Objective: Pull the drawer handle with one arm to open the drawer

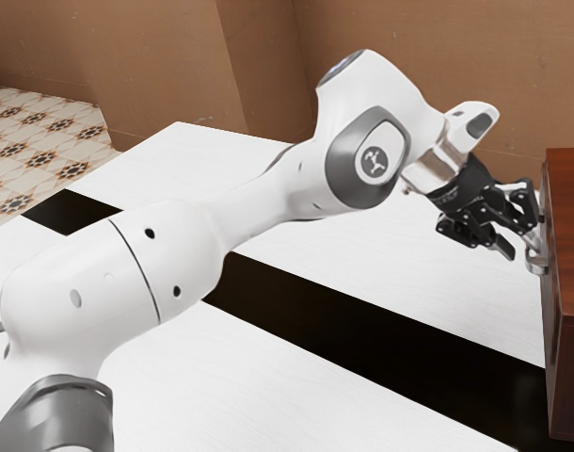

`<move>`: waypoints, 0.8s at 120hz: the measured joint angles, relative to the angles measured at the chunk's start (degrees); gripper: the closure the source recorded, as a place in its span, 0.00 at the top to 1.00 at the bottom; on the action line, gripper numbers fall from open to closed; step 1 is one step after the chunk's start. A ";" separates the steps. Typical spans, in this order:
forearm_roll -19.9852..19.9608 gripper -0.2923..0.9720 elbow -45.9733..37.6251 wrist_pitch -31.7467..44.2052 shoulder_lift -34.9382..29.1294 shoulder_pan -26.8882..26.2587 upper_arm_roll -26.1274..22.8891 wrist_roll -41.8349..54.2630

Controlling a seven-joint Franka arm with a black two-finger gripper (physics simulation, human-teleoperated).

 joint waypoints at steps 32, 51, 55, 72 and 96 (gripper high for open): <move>0.12 0.29 -0.13 -0.45 -0.68 0.42 0.10 -0.03; 0.22 0.26 -0.25 -0.68 -0.90 0.46 0.23 -0.06; 0.24 0.25 -0.34 -0.76 -1.05 0.46 0.35 -0.06; 0.81 0.22 -0.57 -0.97 -1.64 0.51 0.53 -0.07; 1.17 0.20 -0.84 -1.10 -1.74 0.68 0.59 -0.15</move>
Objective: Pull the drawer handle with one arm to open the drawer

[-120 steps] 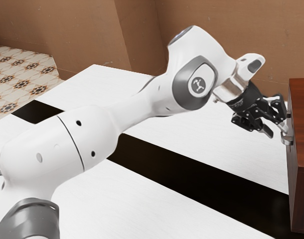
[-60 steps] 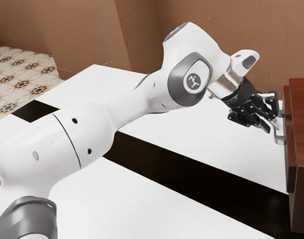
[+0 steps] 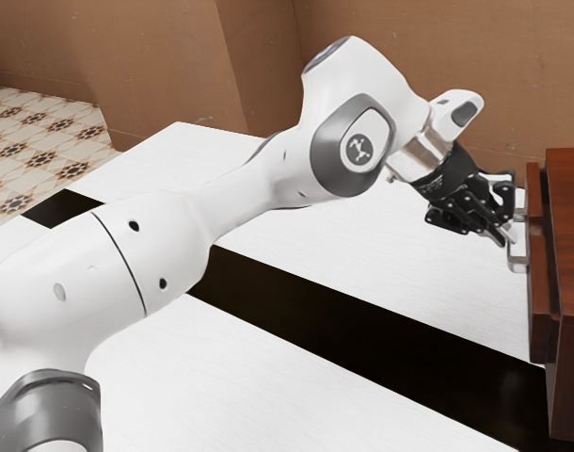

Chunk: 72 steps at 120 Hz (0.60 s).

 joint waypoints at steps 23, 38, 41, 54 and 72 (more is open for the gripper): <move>0.22 0.19 -1.27 0.00 -0.72 0.31 0.12 -0.20; 0.42 0.18 -3.44 0.06 -2.24 0.90 0.14 -0.40; 0.44 0.18 -3.87 0.07 -2.51 1.06 0.13 -0.43; 0.50 0.17 -6.20 0.16 -4.15 1.56 0.18 -0.57; 0.48 0.17 -8.96 0.38 -6.28 2.14 0.20 -0.72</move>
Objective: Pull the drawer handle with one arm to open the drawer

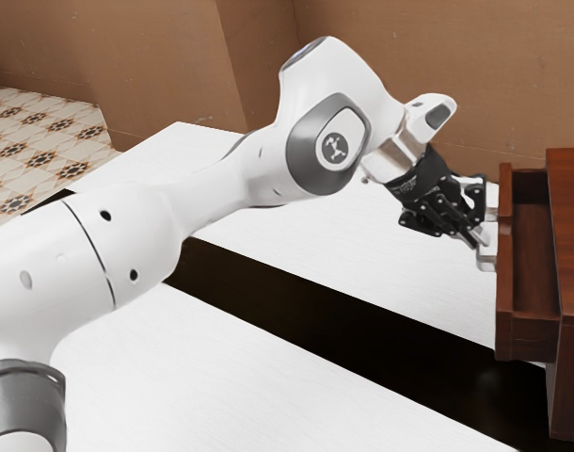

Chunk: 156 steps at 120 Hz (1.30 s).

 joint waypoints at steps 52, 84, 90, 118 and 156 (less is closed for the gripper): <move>-0.48 0.17 -6.26 0.34 -4.50 2.52 0.04 0.04; -0.67 0.17 -8.85 0.50 -6.35 3.56 -0.03 0.08; -0.67 0.17 -9.11 0.51 -6.49 3.88 -0.06 0.08; -0.65 0.17 -11.01 0.55 -7.87 5.16 0.02 0.09; -0.68 0.16 -14.21 0.67 -10.34 6.88 0.06 0.10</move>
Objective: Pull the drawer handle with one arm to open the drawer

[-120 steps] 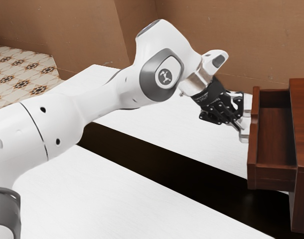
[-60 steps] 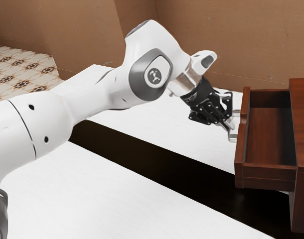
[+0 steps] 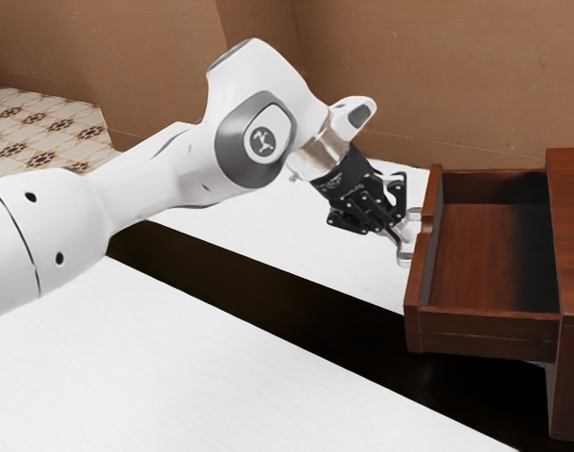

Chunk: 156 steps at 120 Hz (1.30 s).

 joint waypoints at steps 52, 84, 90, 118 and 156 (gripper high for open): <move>-0.03 0.17 -3.33 0.16 -2.42 1.87 0.04 0.06; 0.14 0.17 -5.50 0.33 -4.11 3.21 -0.05 0.01; 0.26 0.17 -5.71 0.35 -4.30 3.34 -0.08 -0.06; 0.19 0.17 -5.75 0.65 -4.37 2.77 -0.34 -0.22; -0.55 0.36 -5.99 1.04 -4.98 3.30 -0.34 0.28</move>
